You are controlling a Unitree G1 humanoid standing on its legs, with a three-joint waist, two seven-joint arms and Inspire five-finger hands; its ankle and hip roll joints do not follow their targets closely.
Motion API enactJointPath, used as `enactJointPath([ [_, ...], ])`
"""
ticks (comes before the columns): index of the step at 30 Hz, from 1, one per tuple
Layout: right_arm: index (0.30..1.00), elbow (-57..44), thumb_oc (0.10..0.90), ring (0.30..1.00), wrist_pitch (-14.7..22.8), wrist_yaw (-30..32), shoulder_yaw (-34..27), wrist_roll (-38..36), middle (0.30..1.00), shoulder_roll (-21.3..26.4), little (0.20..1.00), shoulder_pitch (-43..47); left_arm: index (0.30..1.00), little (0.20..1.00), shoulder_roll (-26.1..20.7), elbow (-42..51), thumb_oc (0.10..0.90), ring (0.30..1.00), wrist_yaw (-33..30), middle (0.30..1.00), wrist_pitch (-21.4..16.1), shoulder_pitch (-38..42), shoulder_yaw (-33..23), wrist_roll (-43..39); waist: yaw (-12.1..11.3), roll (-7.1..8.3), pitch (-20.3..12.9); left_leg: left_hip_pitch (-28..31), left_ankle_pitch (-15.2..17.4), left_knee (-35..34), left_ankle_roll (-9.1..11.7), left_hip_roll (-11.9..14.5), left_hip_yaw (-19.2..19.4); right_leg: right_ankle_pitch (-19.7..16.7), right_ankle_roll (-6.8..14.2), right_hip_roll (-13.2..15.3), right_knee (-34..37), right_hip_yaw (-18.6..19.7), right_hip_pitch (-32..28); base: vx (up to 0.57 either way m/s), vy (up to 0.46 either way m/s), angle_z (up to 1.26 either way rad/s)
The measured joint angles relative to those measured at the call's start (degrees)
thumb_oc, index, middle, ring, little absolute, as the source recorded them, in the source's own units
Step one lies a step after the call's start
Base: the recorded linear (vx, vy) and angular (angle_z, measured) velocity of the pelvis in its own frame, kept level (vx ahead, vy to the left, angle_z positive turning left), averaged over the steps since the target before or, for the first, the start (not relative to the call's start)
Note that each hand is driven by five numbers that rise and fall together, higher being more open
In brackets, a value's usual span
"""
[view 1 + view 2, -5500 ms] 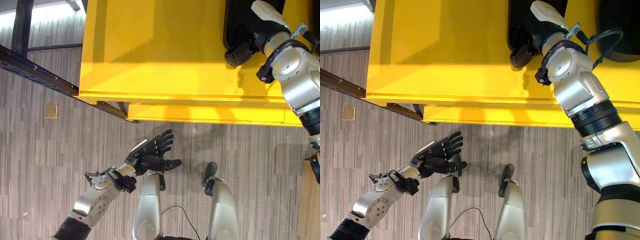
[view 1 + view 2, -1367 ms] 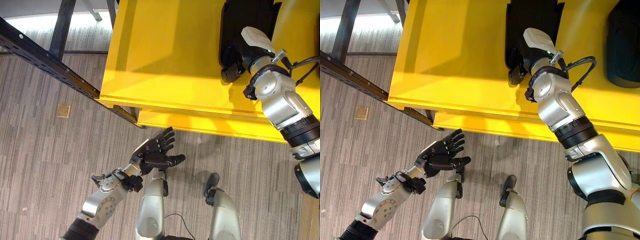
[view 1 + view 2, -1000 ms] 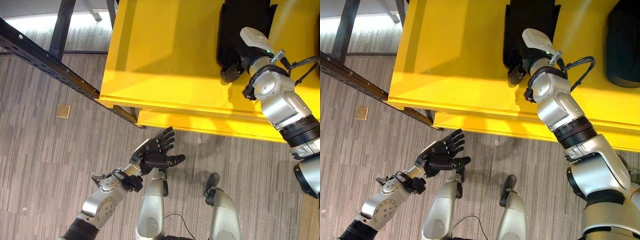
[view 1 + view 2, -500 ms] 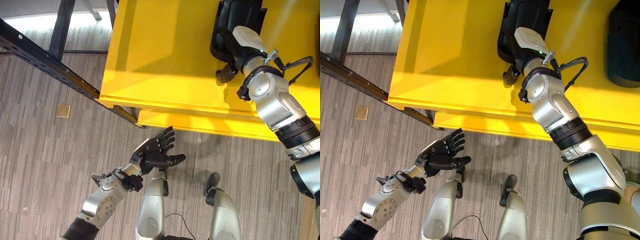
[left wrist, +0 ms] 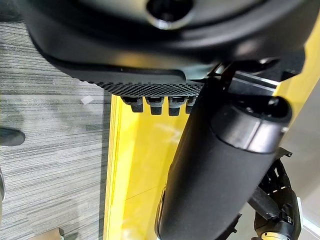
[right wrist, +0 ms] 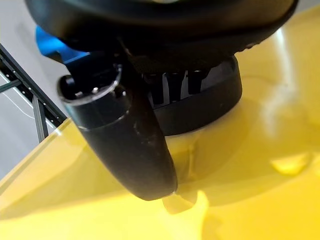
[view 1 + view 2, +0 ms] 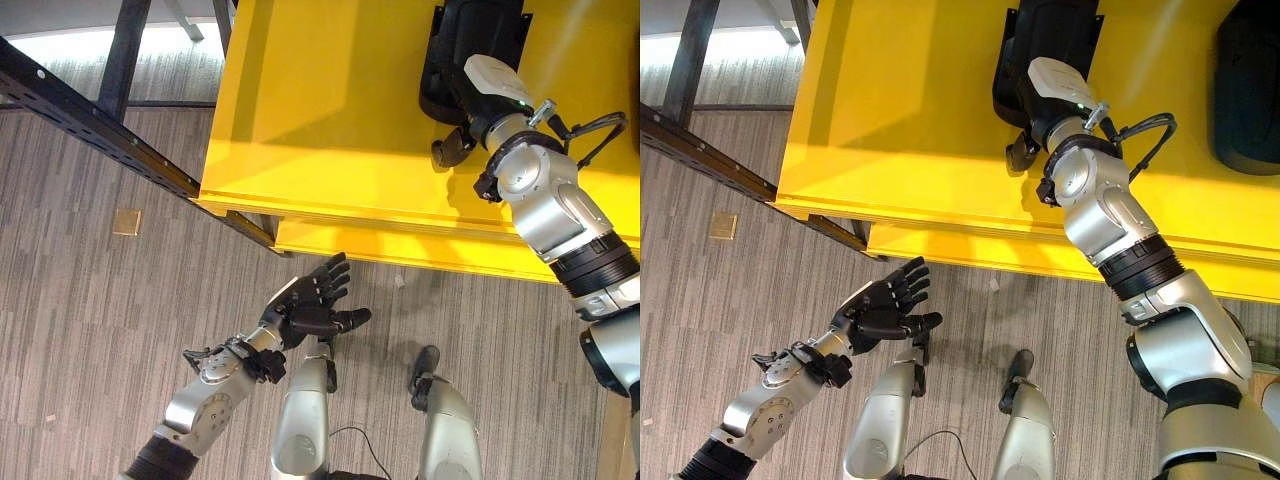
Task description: Move parts from the plastic box to the shelf.
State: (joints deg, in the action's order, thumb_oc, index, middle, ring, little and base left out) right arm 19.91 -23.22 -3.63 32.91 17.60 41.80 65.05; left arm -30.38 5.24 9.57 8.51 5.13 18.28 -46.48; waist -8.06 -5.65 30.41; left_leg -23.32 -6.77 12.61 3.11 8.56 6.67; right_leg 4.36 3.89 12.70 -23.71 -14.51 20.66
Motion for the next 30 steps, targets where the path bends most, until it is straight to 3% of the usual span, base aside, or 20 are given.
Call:
enactJointPath([
  [30,1.0,-3.4,0.9,1.0,-0.5,-3.6,-0.1,4.0,1.0,1.1,1.0,-4.5,1.0,1.0,-0.2,0.0,0.9,1.0,2.2,1.0,0.2,-0.8,-0.4,0.1,0.1,0.46,0.1,1.2,0.3,-0.1,-0.4,-0.1,0.8,-1.1,0.6,-0.1,1.7,0.7,-1.5,0.0,0.0,0.0],
])
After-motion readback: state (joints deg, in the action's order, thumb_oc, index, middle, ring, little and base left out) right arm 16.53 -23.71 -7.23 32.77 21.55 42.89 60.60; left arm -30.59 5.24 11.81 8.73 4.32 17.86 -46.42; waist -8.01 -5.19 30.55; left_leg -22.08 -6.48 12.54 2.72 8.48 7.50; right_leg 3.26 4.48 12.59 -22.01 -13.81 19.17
